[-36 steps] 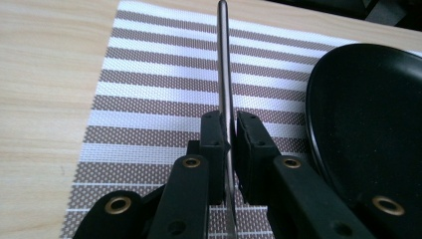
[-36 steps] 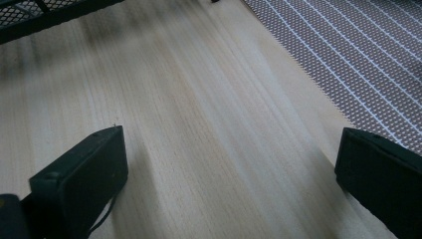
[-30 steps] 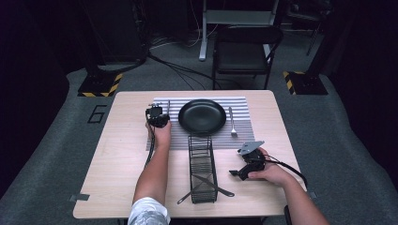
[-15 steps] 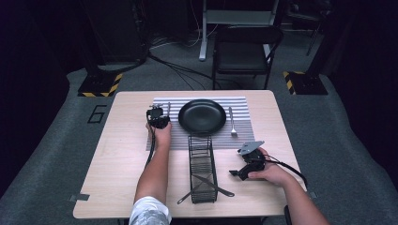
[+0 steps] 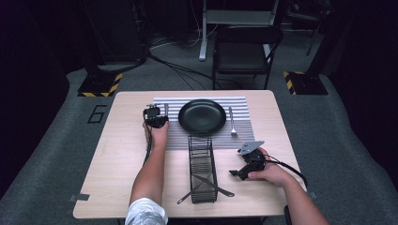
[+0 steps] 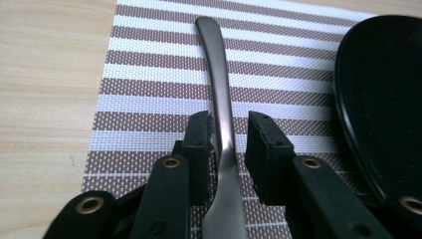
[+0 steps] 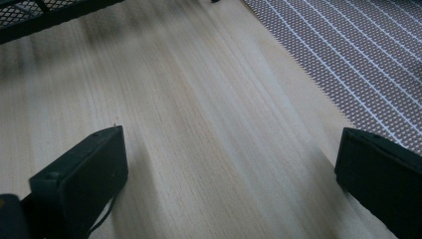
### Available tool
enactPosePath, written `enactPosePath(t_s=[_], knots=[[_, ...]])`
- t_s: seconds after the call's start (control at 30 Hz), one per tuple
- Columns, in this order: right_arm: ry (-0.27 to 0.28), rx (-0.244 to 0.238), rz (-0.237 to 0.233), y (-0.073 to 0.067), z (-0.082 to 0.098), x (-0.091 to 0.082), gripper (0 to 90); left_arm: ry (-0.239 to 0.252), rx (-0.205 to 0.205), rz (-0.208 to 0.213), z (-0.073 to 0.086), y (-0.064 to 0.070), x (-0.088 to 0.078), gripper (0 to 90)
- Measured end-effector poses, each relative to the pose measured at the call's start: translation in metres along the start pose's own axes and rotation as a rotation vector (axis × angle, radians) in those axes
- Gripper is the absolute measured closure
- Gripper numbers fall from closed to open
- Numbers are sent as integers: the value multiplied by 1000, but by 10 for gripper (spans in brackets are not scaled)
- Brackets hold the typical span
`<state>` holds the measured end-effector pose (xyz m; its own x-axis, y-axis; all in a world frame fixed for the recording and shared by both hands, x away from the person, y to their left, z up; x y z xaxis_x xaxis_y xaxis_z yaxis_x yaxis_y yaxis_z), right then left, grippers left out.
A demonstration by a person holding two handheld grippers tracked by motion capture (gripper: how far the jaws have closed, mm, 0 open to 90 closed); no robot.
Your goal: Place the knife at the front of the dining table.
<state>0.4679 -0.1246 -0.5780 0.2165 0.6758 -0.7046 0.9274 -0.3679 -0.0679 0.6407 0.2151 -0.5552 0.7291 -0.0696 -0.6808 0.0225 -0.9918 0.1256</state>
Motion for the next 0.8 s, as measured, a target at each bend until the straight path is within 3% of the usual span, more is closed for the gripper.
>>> enactPosePath(t_s=[0.27,0.37,0.63,0.8], knots=[[0,0,0,0,0,0,0,32,26,35,-10,2,-22,664],[0,0,0,0,0,0,0,52,61,62,-18,6,-40,646],[-1,3,0,0,0,0,0,69,136,114,-21,18,-67,614],[0,2,0,0,0,0,0,56,160,154,-19,24,-79,567]])
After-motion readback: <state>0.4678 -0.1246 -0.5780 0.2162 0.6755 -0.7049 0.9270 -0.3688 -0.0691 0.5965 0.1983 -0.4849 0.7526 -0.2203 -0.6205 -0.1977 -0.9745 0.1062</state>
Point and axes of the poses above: each handheld gripper's, and its own axes: x roughly forward along the jaws, z roughly out of its underside, y roughly to its right, the point moved 7 cm from there along x, roughly forward along the jaws, and after that the axes turned 6 degrees about -z, right-handed, at the moved point
